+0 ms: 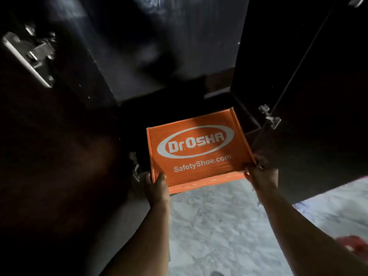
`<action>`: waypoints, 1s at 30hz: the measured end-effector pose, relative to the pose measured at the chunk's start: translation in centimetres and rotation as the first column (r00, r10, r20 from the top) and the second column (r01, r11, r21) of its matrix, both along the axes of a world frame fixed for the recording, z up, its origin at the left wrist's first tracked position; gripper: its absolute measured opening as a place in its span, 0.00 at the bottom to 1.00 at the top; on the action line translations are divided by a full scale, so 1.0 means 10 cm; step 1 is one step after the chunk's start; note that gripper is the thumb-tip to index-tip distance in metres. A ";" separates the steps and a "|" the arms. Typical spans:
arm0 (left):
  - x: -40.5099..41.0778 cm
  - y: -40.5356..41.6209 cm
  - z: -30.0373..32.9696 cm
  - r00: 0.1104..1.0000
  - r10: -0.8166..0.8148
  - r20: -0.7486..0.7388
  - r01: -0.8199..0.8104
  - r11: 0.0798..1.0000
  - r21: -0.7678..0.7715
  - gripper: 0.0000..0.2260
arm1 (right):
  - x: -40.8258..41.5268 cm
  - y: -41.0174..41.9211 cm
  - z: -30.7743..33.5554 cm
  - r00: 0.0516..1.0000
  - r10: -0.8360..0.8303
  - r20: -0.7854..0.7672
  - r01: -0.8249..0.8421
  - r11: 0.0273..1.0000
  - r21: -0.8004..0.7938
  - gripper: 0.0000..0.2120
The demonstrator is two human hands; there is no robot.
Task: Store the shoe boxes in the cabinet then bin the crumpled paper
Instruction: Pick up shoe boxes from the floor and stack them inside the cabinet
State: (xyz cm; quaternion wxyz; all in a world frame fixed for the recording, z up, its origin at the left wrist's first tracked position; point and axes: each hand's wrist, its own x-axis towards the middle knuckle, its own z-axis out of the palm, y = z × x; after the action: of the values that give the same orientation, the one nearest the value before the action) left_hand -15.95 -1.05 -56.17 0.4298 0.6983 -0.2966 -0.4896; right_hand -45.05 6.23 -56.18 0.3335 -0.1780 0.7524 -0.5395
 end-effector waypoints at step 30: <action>-0.58 -0.45 -0.22 0.986 0.056 -0.160 -0.019 0.974 0.226 0.30 | 0.32 -1.32 -0.35 0.972 0.232 0.032 -0.235 0.966 0.112 0.41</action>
State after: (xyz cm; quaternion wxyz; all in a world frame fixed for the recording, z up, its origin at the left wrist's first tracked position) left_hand -21.72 -5.60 -58.37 0.3807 0.7048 -0.1898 -0.5678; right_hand -41.89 -6.99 -59.71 0.4114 -0.2408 0.7529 -0.4538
